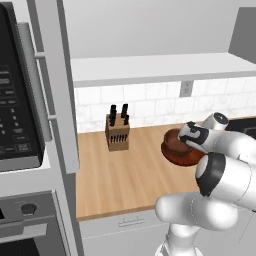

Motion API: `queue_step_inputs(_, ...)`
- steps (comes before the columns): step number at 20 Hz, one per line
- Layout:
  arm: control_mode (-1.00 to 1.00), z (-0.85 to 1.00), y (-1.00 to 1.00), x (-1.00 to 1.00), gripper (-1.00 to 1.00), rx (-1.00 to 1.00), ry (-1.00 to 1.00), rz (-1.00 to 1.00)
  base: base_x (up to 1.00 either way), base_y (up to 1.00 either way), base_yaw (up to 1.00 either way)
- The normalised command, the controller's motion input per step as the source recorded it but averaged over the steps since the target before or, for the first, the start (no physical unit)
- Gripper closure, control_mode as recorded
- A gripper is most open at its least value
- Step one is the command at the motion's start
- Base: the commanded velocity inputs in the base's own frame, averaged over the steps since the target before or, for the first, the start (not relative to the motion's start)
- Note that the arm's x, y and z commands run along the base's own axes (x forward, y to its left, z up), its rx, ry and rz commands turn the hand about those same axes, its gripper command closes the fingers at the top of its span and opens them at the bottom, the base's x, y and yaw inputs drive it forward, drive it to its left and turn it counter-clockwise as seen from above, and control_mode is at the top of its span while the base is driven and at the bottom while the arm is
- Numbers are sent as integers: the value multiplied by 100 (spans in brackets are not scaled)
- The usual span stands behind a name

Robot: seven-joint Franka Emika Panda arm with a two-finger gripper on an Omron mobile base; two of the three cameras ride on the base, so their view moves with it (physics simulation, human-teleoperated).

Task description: Pick up the bowls on the counter and stack them on top of one another in the open cabinet. Place the smaller bowl on top of the larger bowl.

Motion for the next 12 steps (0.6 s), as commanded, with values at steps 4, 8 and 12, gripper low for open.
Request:
queue_step_inputs(4, -100, -22, -1, 0, 100, 0, 0, 0, 0, 0, 0)
queue_step_inputs(8, -100, -2, -3, 15, 100, 0, 0, 0, 0, 0, 0)
queue_step_inputs(12, -100, -7, -26, 7, 100, 0, 0, 0, 0, 0, 0)
